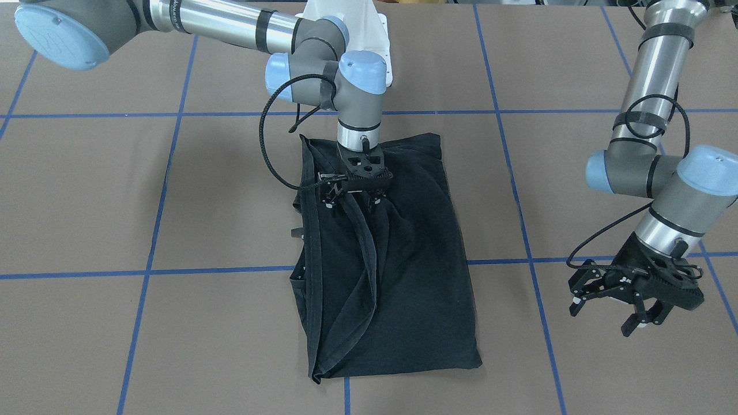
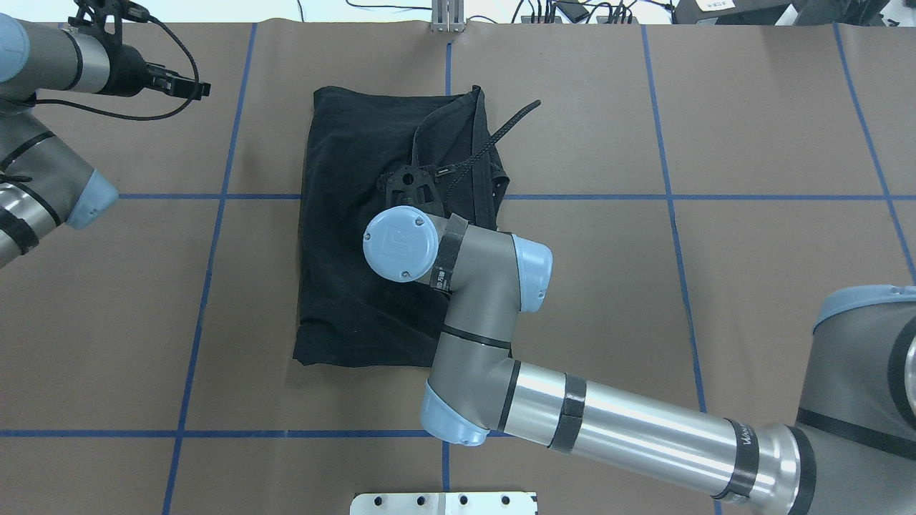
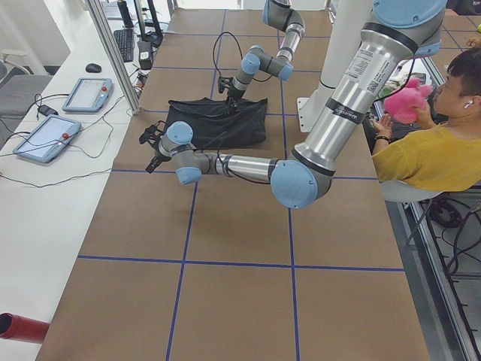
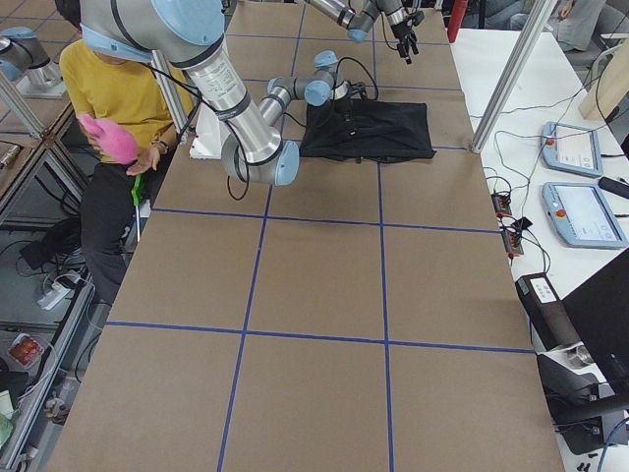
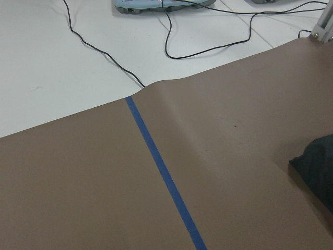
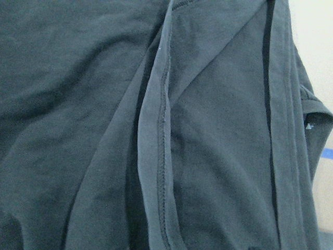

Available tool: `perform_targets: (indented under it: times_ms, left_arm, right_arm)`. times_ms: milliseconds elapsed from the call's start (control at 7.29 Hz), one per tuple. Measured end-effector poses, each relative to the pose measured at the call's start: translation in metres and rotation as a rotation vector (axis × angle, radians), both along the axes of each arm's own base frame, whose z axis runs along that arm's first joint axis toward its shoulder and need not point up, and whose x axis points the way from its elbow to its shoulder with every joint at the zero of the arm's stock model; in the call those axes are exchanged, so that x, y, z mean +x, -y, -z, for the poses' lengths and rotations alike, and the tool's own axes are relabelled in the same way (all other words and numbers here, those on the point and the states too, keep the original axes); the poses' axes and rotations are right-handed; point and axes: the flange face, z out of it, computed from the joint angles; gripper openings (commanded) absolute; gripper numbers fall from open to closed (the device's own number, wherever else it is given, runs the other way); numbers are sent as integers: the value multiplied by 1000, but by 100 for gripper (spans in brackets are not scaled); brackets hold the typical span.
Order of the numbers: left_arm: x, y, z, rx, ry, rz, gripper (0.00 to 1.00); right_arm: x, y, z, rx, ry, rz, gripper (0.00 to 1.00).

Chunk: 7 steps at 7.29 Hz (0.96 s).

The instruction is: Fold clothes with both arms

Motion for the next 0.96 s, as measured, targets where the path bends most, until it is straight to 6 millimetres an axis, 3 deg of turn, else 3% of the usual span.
perform_targets:
  times_ms: [274,823,960]
  left_arm:
    - [0,0,-1,-1,0,0,100]
    - [0,-1,-2,-2,1,0,100]
    - [0,-1,-2,-2,0,0,100]
  right_arm:
    - [-5,0,-1,3,-15,12,36]
    - [-4,-1,6,23,-23,39,33]
    - [-4,-2,8,25,-20,40,23]
